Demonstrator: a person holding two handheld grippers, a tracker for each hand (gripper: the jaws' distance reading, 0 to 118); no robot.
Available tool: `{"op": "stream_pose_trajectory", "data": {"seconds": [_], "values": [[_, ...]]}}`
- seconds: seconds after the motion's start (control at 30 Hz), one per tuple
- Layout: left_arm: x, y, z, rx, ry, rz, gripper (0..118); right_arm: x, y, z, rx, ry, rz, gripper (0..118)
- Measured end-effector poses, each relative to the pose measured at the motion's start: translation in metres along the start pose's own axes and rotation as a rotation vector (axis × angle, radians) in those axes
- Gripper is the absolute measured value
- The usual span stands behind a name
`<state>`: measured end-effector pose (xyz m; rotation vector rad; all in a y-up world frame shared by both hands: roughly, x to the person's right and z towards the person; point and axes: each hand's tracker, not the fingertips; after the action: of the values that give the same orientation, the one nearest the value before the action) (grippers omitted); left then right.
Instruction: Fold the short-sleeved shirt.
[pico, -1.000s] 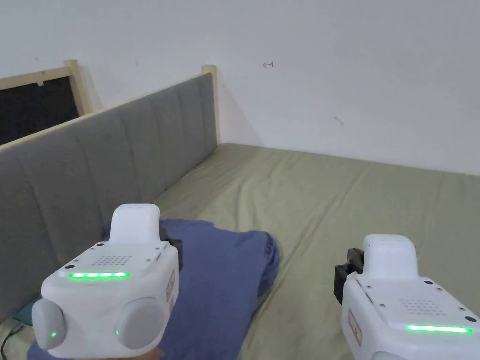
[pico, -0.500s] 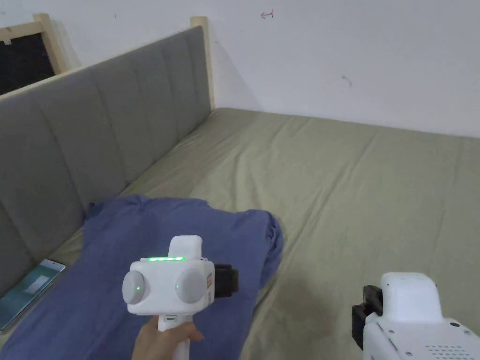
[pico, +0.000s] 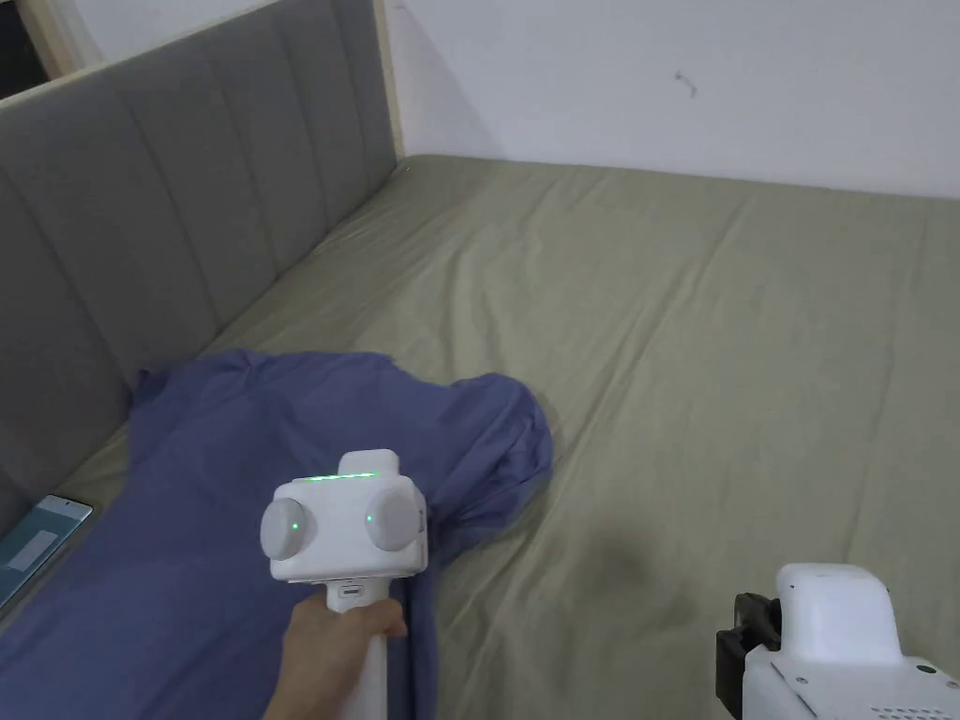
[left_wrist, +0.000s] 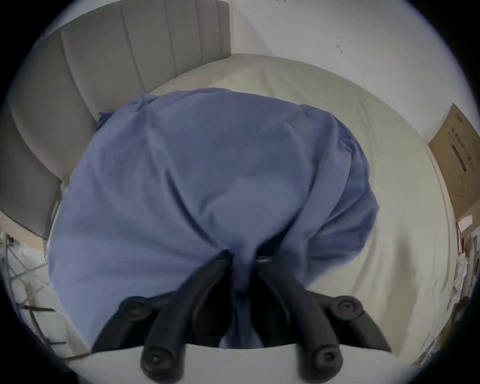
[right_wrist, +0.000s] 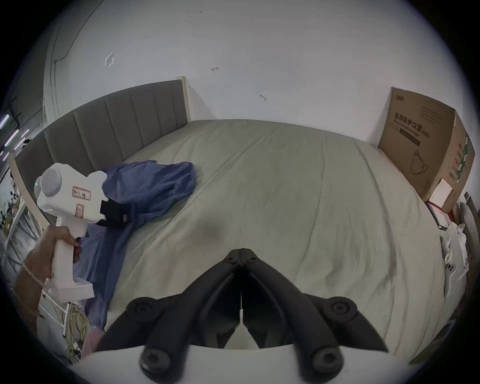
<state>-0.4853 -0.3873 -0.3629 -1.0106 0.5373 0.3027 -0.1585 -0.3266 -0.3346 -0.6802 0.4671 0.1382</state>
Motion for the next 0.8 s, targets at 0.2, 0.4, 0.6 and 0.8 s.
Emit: {"op": "stream_pose_trajectory", "data": {"seconds": [0.2, 0.4, 0.6, 0.8], "values": [[-0.020, 0.004, 0.019, 0.001, -0.090, 0.068, 9, 0.011, -0.005, 0.004, -0.013, -0.013, -0.013, 0], [-0.004, 0.024, 0.054, 0.015, -0.161, 0.077, 9, 0.032, 0.000, 0.023, 0.021, -0.034, -0.053, 0], [0.059, 0.033, 0.109, 0.061, -0.389, 0.025, 9, 0.076, 0.007, 0.063, 0.104, -0.101, -0.159, 0], [0.202, 0.003, 0.176, 0.088, -0.639, -0.206, 9, 0.143, 0.007, 0.124, 0.204, -0.253, -0.232, 0]]}}
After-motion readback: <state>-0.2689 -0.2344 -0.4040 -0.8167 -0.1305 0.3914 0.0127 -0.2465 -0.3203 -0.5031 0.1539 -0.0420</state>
